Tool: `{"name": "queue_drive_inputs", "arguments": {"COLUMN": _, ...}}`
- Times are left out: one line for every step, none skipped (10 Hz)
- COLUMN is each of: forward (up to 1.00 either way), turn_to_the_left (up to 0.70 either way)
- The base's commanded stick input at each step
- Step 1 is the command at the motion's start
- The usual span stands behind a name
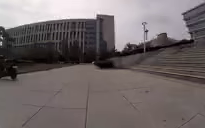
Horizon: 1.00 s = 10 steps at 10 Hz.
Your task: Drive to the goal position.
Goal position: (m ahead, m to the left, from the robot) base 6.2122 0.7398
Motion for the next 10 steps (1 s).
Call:
{"name": "queue_drive_inputs", "arguments": {"forward": 1.00, "turn_to_the_left": 0.00}}
{"name": "queue_drive_inputs", "arguments": {"forward": 1.00, "turn_to_the_left": 0.00}}
{"name": "queue_drive_inputs", "arguments": {"forward": 1.00, "turn_to_the_left": 0.00}}
{"name": "queue_drive_inputs", "arguments": {"forward": 1.00, "turn_to_the_left": 0.00}}
{"name": "queue_drive_inputs", "arguments": {"forward": 1.00, "turn_to_the_left": 0.00}}
{"name": "queue_drive_inputs", "arguments": {"forward": 1.00, "turn_to_the_left": 0.00}}
{"name": "queue_drive_inputs", "arguments": {"forward": 1.00, "turn_to_the_left": 0.00}}
{"name": "queue_drive_inputs", "arguments": {"forward": 1.00, "turn_to_the_left": 0.00}}
{"name": "queue_drive_inputs", "arguments": {"forward": 1.00, "turn_to_the_left": 0.00}}
{"name": "queue_drive_inputs", "arguments": {"forward": 1.00, "turn_to_the_left": 0.00}}
